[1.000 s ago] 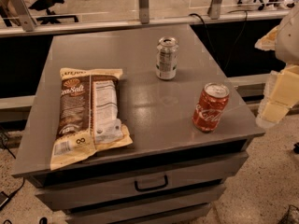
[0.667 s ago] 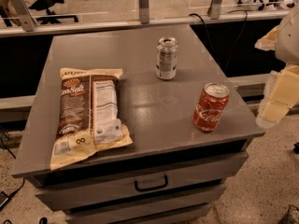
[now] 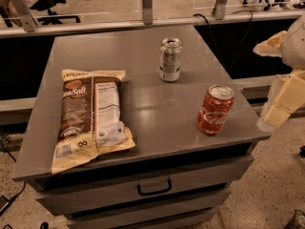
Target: Move coke can near 7up can
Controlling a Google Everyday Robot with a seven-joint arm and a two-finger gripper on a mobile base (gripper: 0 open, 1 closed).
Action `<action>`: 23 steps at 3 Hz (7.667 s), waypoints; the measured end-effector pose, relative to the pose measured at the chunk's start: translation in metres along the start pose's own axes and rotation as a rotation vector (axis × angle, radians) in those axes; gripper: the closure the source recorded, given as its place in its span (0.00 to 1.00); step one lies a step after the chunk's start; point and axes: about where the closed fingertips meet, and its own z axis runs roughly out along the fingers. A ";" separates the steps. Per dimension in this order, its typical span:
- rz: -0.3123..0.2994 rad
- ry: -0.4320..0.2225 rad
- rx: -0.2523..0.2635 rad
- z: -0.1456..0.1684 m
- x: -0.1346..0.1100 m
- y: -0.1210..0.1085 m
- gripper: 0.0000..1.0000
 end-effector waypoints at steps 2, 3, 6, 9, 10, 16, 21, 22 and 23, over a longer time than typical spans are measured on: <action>-0.001 -0.212 -0.121 0.049 -0.025 0.005 0.00; 0.000 -0.268 -0.139 0.066 -0.036 0.005 0.00; 0.042 -0.243 -0.111 0.092 -0.041 -0.002 0.64; 0.039 -0.251 -0.100 0.085 -0.048 -0.008 1.00; 0.039 -0.259 -0.077 0.073 -0.061 -0.020 1.00; 0.040 -0.219 0.001 0.116 -0.082 -0.147 0.59; 0.112 -0.262 0.022 0.110 -0.062 -0.163 0.00; 0.121 -0.252 0.004 0.098 -0.035 -0.156 0.00; 0.163 -0.197 -0.037 0.094 -0.002 -0.145 0.00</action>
Offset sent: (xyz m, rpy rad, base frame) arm 0.0216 0.0573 -0.0574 0.3261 0.0824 0.1217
